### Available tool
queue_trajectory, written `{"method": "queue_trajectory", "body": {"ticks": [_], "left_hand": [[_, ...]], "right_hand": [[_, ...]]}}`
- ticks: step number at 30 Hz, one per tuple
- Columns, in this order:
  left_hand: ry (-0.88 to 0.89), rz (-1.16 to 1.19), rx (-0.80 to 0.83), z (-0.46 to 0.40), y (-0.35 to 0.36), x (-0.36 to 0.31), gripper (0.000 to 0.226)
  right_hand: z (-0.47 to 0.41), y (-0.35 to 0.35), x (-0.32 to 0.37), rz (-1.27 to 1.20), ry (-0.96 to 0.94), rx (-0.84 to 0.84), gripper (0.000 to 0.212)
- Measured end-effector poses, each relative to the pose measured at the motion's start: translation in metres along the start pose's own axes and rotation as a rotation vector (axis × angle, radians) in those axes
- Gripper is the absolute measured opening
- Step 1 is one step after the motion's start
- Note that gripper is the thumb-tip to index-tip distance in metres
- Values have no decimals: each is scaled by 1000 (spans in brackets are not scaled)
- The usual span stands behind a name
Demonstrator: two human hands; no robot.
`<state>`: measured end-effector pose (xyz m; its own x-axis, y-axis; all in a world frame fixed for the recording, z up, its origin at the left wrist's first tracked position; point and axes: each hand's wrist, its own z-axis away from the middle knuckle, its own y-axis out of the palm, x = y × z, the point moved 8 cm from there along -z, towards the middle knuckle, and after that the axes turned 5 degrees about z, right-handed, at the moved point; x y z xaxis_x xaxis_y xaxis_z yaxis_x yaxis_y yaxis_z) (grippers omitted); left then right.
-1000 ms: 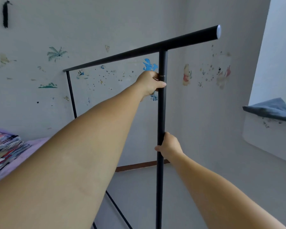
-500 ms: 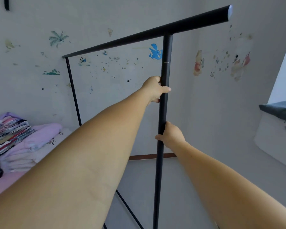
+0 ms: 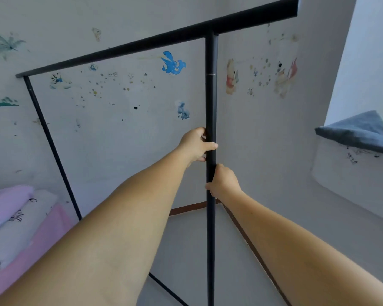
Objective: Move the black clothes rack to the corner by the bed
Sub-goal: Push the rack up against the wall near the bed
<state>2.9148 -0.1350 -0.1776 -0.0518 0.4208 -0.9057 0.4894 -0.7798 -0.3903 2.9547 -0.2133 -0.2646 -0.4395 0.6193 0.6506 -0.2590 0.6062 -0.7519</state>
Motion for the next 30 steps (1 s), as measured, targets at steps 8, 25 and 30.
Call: {"method": "queue_trajectory", "body": {"ticks": [8,25,30], "left_hand": [[58,9,3,-36,22,-2,39],[100,-66,-139,-174,96,-8,34],[67,-53,-161,-230,116,-5,36]], "right_hand": [[-19,7,-38,-28,89,-72,22],[-150,-1,-132,9,166,-7,27],[-206,-11,-150,-29,100,-19,23]]}}
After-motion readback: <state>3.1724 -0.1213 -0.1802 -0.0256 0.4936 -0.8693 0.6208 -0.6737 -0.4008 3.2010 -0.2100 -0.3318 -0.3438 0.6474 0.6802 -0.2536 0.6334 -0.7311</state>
